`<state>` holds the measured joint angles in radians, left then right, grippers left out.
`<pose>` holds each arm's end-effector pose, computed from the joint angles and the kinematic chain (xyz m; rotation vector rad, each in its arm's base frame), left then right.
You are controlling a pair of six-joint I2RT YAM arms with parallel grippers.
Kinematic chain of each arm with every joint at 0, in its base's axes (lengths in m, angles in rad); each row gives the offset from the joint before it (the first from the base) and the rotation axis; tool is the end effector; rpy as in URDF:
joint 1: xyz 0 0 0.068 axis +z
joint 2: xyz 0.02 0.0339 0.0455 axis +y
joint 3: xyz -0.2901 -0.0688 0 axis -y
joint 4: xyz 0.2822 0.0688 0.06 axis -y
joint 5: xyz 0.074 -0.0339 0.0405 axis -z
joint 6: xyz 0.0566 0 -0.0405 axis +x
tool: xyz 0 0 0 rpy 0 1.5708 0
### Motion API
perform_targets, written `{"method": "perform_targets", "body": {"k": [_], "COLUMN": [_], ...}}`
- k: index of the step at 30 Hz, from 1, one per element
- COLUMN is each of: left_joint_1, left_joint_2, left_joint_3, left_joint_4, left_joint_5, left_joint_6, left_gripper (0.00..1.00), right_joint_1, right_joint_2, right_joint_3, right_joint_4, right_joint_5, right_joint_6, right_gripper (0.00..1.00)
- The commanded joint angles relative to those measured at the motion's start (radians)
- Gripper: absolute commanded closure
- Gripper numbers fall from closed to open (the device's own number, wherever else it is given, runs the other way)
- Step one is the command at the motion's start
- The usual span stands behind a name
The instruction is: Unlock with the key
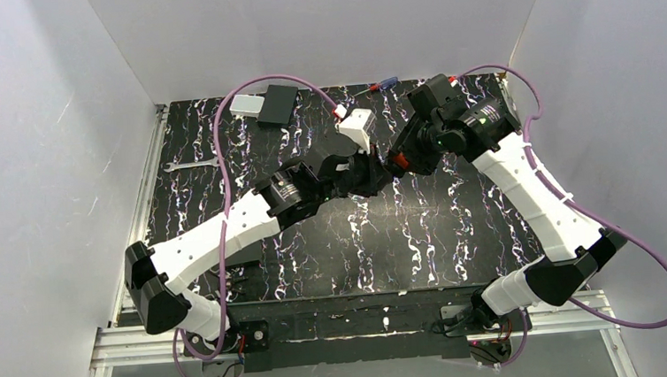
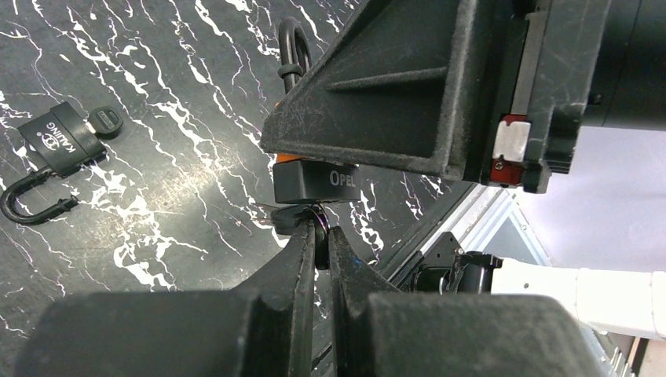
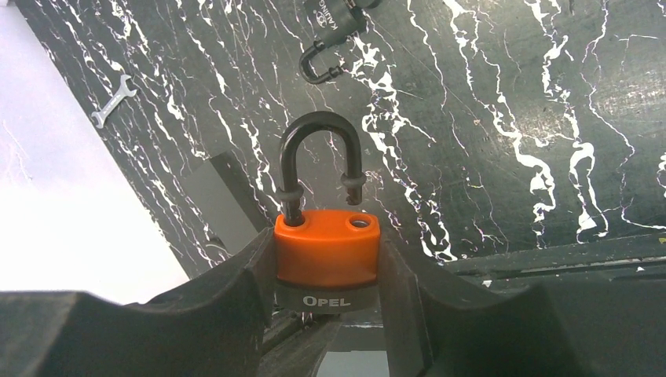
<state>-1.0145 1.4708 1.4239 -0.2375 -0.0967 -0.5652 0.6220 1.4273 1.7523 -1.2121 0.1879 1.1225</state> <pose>0.2163 -0.3375 0.4123 0.3705 1.9432 -0.9851 0.2570 0.1712 0.4471 0.7037 2.4129 0.5322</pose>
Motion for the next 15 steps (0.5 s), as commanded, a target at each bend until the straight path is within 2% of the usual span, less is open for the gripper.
{"method": "perform_targets", "body": {"k": [1, 7, 8, 10, 13, 15], "left_joint_1": [-0.004, -0.004, -0.004, -0.004, -0.004, -0.004], "left_joint_2": [0.017, 0.0, -0.005, -0.016, -0.047, -0.071], "left_joint_3": [0.042, 0.042, 0.04, 0.032, 0.012, 0.002], "left_joint_4": [-0.022, -0.043, -0.048, -0.054, -0.054, -0.052], "left_joint_5": [-0.033, -0.056, -0.058, -0.065, -0.08, -0.092], "left_joint_6": [0.063, 0.099, 0.103, 0.112, 0.11, 0.108], "left_gripper": [1.0, 1.0, 0.97, 0.84, 0.72, 0.56], "right_joint_1": [0.01, 0.01, 0.01, 0.011, 0.01, 0.01], "right_joint_2": [-0.027, -0.016, -0.016, -0.018, -0.023, -0.025], "right_joint_3": [0.055, 0.057, 0.057, 0.057, 0.056, 0.052], "right_joint_4": [0.007, 0.011, 0.012, 0.014, 0.016, 0.017], "right_joint_5": [-0.034, -0.037, -0.035, -0.027, -0.015, -0.009], "right_joint_6": [0.02, 0.019, 0.018, 0.019, 0.021, 0.021], "right_gripper": [0.99, 0.99, 0.99, 0.99, 0.99, 0.99]}}
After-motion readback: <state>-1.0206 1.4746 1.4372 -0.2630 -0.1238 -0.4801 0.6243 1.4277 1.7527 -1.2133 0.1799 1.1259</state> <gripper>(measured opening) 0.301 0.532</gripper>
